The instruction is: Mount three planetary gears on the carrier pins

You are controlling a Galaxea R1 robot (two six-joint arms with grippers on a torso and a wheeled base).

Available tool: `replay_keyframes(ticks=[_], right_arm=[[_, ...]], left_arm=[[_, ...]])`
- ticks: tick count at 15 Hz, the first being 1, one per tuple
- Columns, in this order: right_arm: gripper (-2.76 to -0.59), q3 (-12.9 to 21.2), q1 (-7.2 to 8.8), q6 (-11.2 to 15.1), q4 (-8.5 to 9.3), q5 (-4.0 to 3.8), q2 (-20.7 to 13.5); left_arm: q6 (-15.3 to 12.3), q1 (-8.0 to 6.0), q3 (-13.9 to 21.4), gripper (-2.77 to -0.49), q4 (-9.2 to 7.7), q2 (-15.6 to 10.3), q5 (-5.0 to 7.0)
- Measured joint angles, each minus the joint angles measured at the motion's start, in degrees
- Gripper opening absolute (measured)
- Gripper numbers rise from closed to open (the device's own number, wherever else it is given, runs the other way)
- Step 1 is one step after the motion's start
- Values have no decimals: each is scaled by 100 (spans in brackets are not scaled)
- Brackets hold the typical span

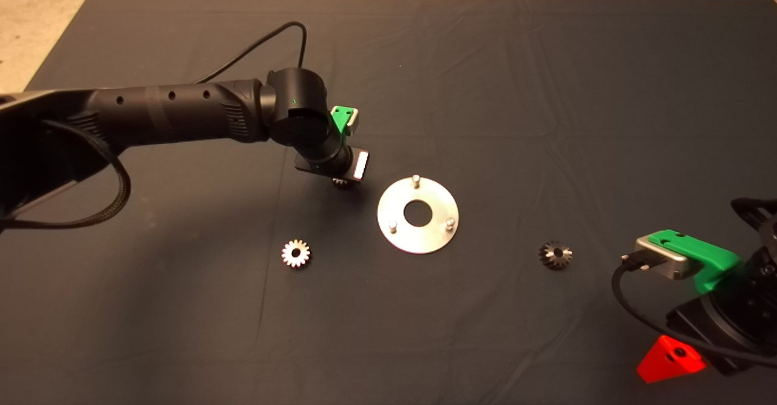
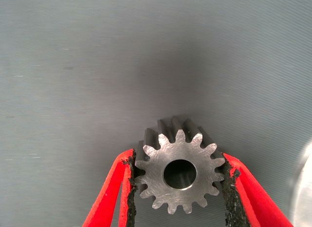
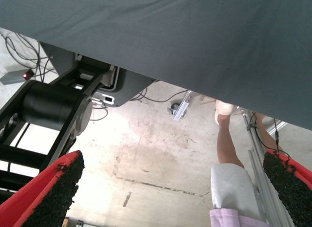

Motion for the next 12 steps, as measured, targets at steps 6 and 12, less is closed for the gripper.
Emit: replay_keyframes(ticks=[6, 12], right_arm=[[-63, 0, -1, 0, 0, 2, 0], [-63, 0, -2, 0, 0, 0, -2]], left_arm=[[680, -63, 0, -233, -185, 344, -17], [1203, -410, -87, -233, -507, 336, 13]])
